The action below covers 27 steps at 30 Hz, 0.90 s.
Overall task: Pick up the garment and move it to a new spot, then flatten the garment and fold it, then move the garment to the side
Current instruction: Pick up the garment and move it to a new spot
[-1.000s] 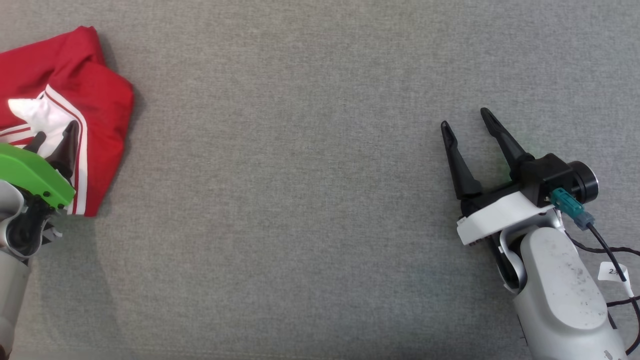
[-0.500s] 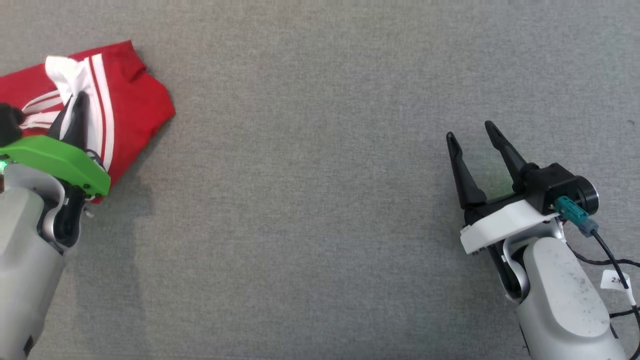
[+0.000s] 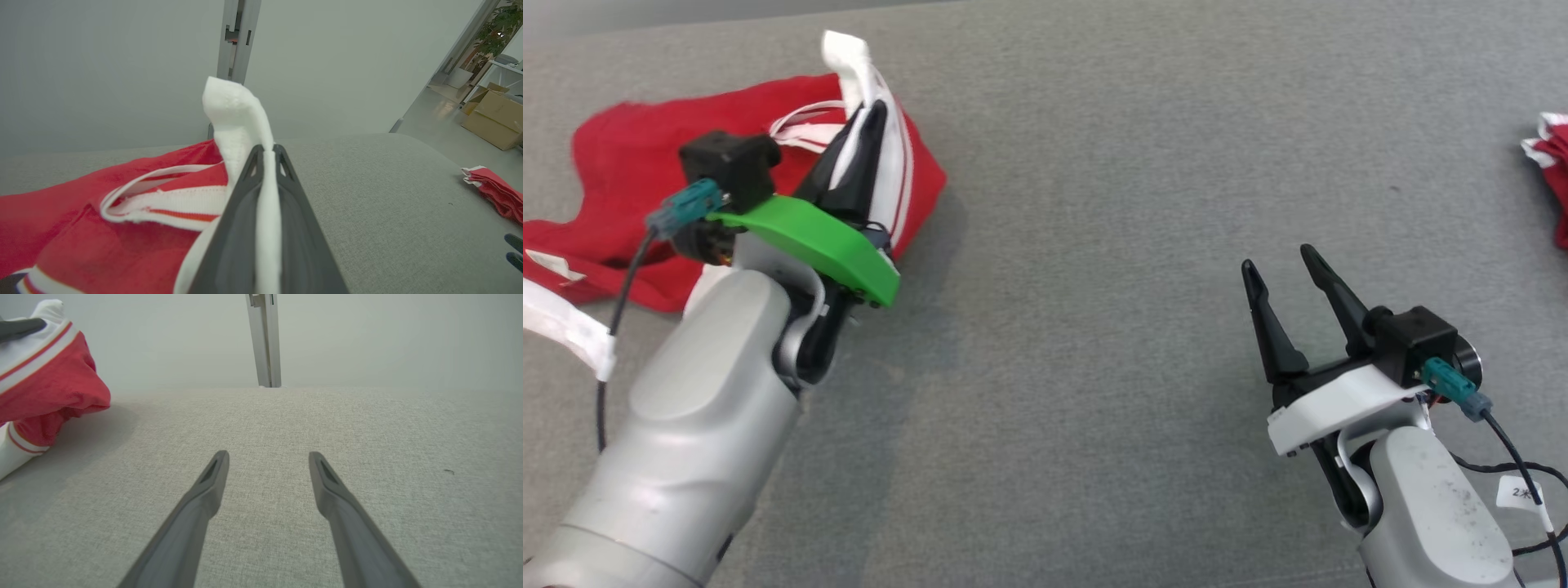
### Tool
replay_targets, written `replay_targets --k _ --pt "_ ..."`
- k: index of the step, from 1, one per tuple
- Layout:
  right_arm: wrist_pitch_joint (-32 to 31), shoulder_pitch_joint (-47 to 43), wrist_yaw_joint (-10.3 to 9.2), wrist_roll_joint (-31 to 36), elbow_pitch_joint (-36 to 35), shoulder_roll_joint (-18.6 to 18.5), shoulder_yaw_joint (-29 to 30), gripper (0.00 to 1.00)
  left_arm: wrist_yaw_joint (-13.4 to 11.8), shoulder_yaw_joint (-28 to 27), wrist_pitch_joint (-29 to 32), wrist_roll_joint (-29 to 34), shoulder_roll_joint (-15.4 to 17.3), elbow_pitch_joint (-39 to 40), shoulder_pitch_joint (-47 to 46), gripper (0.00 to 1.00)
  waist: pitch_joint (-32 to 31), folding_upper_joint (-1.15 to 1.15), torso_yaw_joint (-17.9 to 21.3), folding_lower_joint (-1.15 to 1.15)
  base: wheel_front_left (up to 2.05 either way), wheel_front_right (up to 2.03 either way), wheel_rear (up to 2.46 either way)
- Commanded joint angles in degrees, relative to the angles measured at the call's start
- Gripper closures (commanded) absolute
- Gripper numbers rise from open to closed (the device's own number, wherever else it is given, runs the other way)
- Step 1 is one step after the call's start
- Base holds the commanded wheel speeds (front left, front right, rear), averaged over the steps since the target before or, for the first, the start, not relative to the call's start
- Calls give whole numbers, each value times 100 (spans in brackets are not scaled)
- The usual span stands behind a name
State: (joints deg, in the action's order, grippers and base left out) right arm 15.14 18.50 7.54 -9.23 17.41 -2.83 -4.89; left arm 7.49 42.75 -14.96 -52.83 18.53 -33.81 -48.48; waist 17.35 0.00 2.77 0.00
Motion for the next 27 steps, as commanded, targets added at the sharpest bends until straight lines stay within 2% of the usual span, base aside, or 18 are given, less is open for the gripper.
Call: replay_targets --k 1,8,13,14,15,20,27 --pt "1 -71 -11 -77 -15 -19 -22 0 -2 33 -29 50 -107 30 95 100 -195 0 707 0 0 0 0" --pt "0 -157 -11 -243 -75 -14 -106 0 -2 566 -26 287 -738 78 -32 100 -121 0 1535 0 0 0 0" --pt "0 -192 -11 -301 -79 -15 -125 0 -2 818 -26 348 -1018 -58 -5 100 -90 0 1812 0 0 0 0" --pt "0 -211 -11 -308 -80 -14 -116 0 -2 788 -26 360 -1041 -131 43 41 -101 0 1823 0 0 0 0" --pt "0 -227 -11 -308 -79 -14 -102 0 -2 739 -27 431 -1049 -161 67 0 -115 0 1820 0 0 0 0" --pt "0 -271 -11 -241 -72 -13 -13 0 -148 194 -25 863 -1011 -235 427 0 -248 0 1613 0 0 0 0" --pt "0 -369 -11 -115 11 -19 53 0 -382 -944 -26 1609 -802 -13 1292 0 -579 0 1045 0 0 0 0"
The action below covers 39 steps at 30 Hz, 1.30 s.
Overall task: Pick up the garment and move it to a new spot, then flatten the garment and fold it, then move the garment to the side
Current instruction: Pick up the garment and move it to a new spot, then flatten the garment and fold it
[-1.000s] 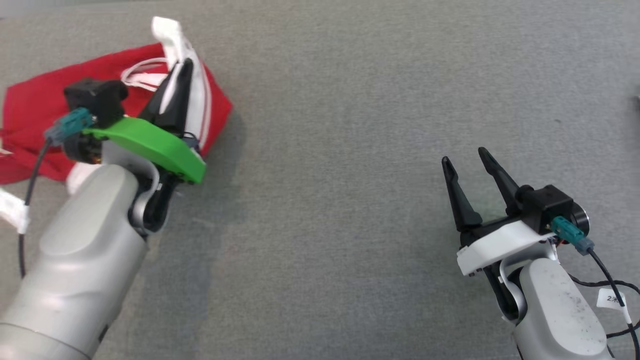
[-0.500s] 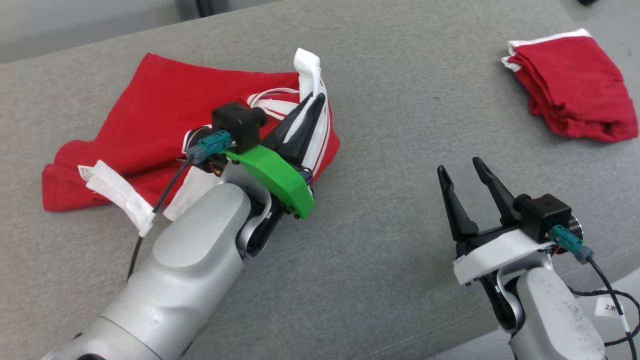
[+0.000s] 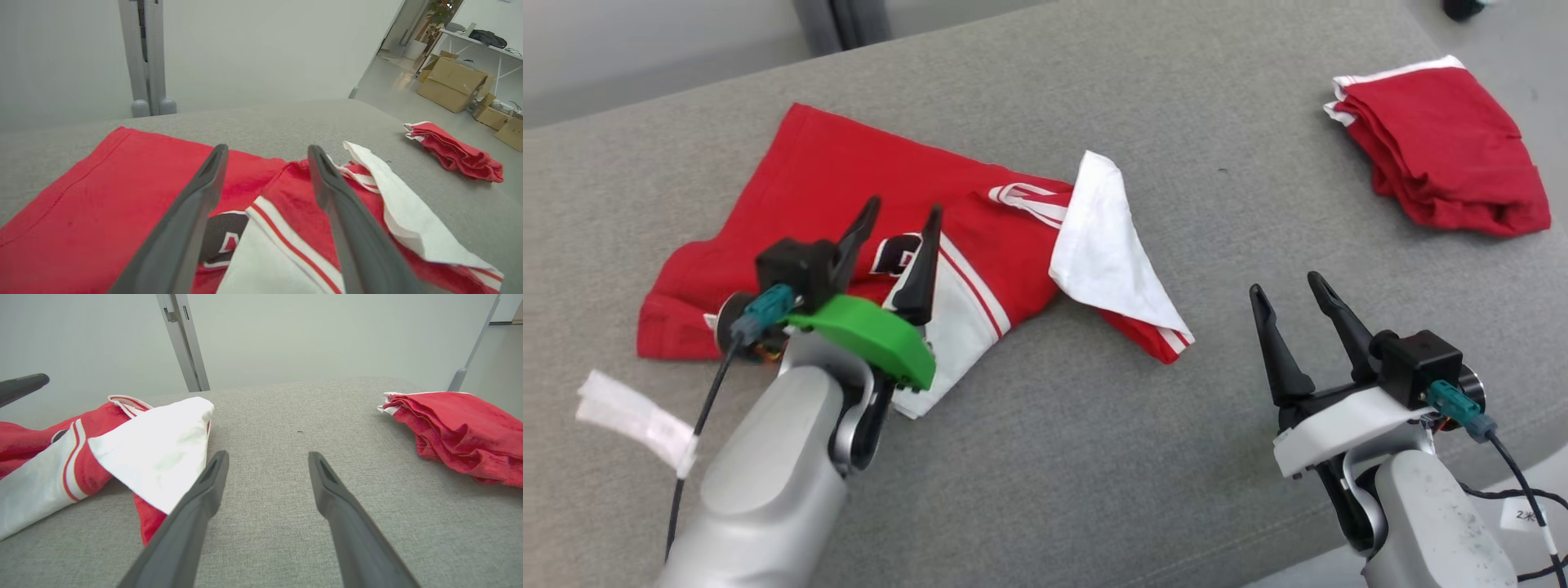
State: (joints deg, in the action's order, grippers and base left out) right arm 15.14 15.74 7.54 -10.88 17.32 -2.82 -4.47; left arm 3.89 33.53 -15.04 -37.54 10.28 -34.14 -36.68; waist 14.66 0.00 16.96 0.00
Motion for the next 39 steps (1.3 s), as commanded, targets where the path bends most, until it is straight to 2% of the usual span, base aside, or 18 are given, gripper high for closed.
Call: replay_targets --k 1,10,17,23,30,34,39 --pt "0 -108 -11 49 43 -20 -2 0 -34 -189 -17 159 45 65 256 0 -358 0 -437 0 0 0 0" --pt "0 -360 -11 139 233 -20 77 0 4 -1529 -11 1162 18 587 1776 0 -941 0 -1018 0 0 0 0" --pt "0 -628 -11 161 327 -21 97 0 196 -2354 -11 1673 -246 1083 2904 0 -1251 0 -1193 0 0 0 0" --pt "0 -841 -11 192 404 -20 93 0 292 -2853 -11 1935 -479 1267 3553 0 -1306 0 -1264 0 0 0 0" --pt "0 -780 -11 283 360 -18 -47 0 354 -3048 -11 2098 -664 1301 3637 0 -1174 0 -1447 0 0 0 0" --pt "0 -489 -11 293 358 -16 -580 0 363 -2963 -11 2154 -687 1278 3428 0 -989 0 -1635 0 0 0 0" --pt "0 124 -11 140 717 -23 -1457 0 367 -2658 -11 2011 -715 1228 3191 0 -718 0 -2036 0 0 0 0"
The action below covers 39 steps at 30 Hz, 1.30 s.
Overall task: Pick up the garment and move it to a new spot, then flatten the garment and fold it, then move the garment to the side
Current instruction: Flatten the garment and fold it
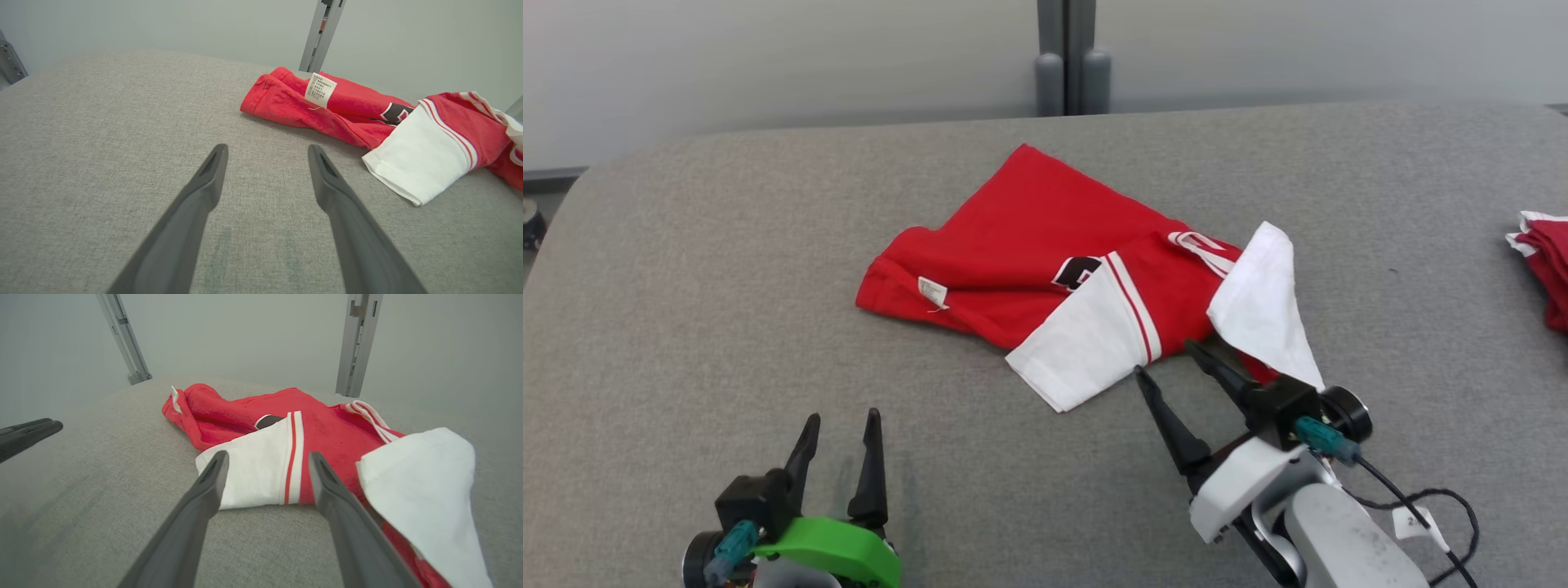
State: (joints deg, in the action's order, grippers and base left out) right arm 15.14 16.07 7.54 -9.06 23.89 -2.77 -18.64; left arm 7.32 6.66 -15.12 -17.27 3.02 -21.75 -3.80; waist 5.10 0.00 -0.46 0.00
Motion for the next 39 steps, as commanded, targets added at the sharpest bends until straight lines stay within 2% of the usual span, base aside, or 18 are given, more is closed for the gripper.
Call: replay_targets --k 1,8,14,19,20,22,23,25,33,39 --pt "0 212 -11 -82 167 -27 -189 0 25 51 -2 -47 10 -26 -130 0 276 0 -365 0 0 0 0" --pt "-45 1171 -11 -330 1219 -28 -960 0 26 354 -2 -213 -1 -118 -352 0 620 0 -987 0 0 0 0" --pt "-151 1758 -11 -505 2013 -30 -1200 0 27 475 -2 -292 -6 -129 -508 0 929 0 -1388 0 0 0 0" --pt "-223 2037 -11 -564 2574 -30 -1320 0 26 556 -3 -346 -5 -162 -595 0 1098 0 -1570 0 0 0 0" --pt "-224 2078 -11 -541 2695 -31 -1340 10 26 567 -3 -373 -6 -166 -610 0 1123 0 -1598 0 0 0 0" --pt "-254 2059 -11 -578 2882 -31 -1390 40 26 579 -3 -387 -6 -169 -651 0 1159 0 -1623 0 0 0 0" --pt "-257 2039 -11 -586 2951 -31 -1429 62 26 583 -3 -400 -6 -170 -662 0 1167 0 -1627 0 0 0 0" --pt "-260 2015 -11 -588 3075 -32 -1467 100 26 583 -3 -422 -7 -176 -675 0 1181 0 -1616 0 0 0 0" --pt "-57 1890 -6 -591 3009 -49 -1320 100 27 609 -3 -378 -4 -182 -652 0 1101 0 -1377 0 0 0 0" --pt "-5 1731 -8 -552 2108 -35 -833 100 27 622 -2 -317 -3 -156 -570 0 904 0 -1153 0 0 0 0"
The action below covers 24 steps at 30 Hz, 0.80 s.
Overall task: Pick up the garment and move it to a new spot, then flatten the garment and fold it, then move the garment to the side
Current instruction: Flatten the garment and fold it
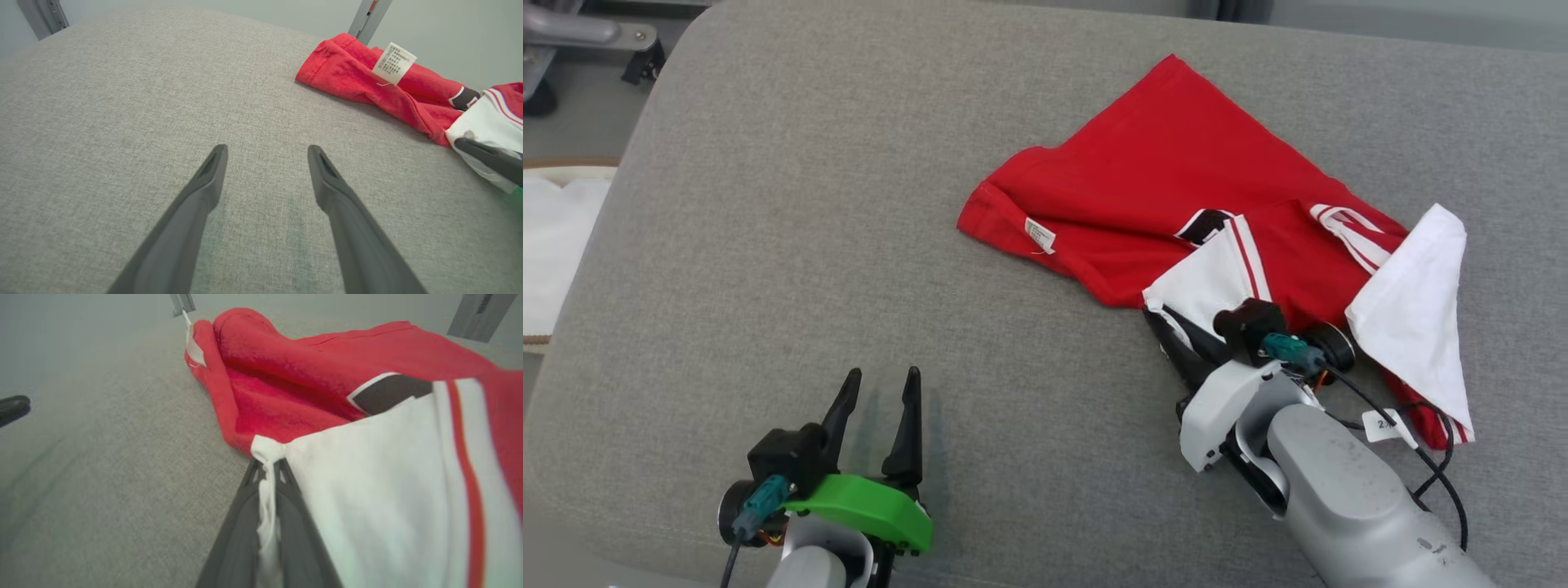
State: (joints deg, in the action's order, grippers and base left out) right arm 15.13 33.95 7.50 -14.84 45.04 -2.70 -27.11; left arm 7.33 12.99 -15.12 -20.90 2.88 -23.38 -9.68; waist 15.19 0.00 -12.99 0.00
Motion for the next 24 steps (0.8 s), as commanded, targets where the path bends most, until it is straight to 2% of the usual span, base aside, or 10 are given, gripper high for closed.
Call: replay_targets --k 1,9,15,24 --pt "-3 -128 -3 55 -165 -42 102 100 26 -15 -2 52 10 10 37 0 -142 0 134 0 0 0 0" --pt "-1 -725 -3 146 -1570 -35 863 100 26 -98 -2 172 12 16 200 0 -538 0 482 0 0 0 0" --pt "-1 -886 -3 152 -2485 -32 1697 100 26 -126 -2 242 22 30 343 0 -817 0 804 0 0 0 0" --pt "0 -1098 -3 187 -3028 -34 2758 100 26 -55 -2 272 27 -21 566 0 -1158 0 1241 0 0 0 0"
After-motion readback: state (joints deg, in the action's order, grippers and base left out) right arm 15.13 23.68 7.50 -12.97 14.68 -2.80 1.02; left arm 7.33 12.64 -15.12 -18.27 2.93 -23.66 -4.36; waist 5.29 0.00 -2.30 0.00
